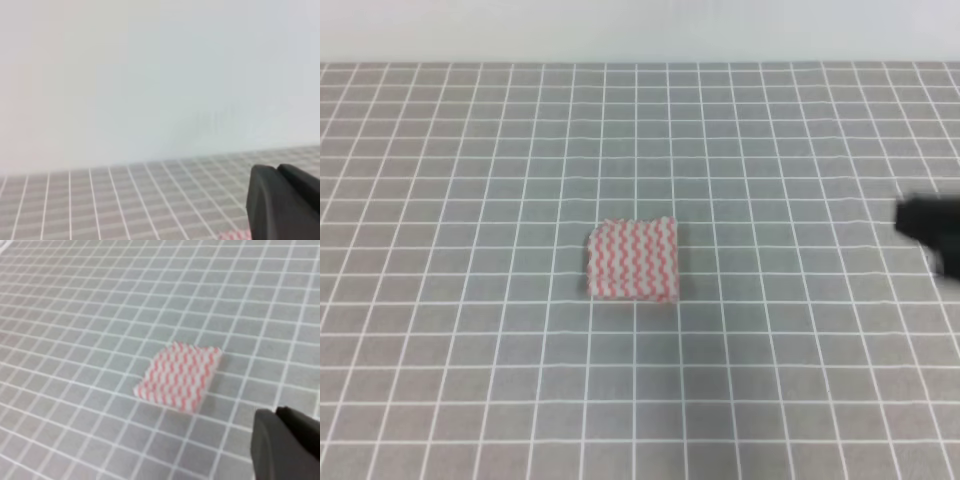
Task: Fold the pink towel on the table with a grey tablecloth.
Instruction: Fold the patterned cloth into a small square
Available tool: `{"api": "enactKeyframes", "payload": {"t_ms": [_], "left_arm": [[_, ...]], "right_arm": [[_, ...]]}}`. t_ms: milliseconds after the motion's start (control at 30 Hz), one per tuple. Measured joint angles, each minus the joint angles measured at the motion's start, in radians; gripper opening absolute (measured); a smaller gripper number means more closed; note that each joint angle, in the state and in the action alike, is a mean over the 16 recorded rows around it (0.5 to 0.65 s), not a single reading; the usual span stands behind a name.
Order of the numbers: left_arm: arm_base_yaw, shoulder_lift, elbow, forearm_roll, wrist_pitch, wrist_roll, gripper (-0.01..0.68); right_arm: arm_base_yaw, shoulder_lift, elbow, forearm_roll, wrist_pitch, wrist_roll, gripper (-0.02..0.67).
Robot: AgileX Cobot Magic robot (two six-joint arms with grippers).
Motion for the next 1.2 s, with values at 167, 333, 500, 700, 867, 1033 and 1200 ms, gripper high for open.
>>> {"api": "enactKeyframes", "payload": {"t_ms": [167, 333, 500, 700, 867, 1033, 1200], "left_arm": [[0.000, -0.146, 0.103, 0.000, 0.002, 0.024, -0.003], [0.000, -0.209, 0.177, -0.001, 0.004, 0.043, -0.003], [0.000, -0.215, 0.225, -0.002, -0.002, 0.049, -0.003], [0.000, -0.215, 0.243, -0.003, -0.005, 0.048, -0.004], [0.000, -0.215, 0.246, -0.003, -0.005, 0.048, -0.004], [0.000, -0.215, 0.246, -0.003, -0.006, 0.048, -0.004], [0.000, -0.216, 0.246, -0.003, -0.006, 0.048, -0.004]], "right_arm": [[0.000, -0.199, 0.197, 0.060, -0.119, -0.094, -0.015], [0.000, -0.375, 0.363, 0.129, -0.232, -0.211, -0.015], [0.000, -0.493, 0.479, 0.194, -0.331, -0.308, -0.015], [0.000, -0.550, 0.544, 0.224, -0.370, -0.358, -0.015], [0.000, -0.558, 0.569, 0.235, -0.373, -0.362, -0.015], [-0.001, -0.559, 0.574, 0.222, -0.371, -0.362, -0.015], [-0.028, -0.597, 0.598, 0.206, -0.375, -0.361, -0.015]]}}
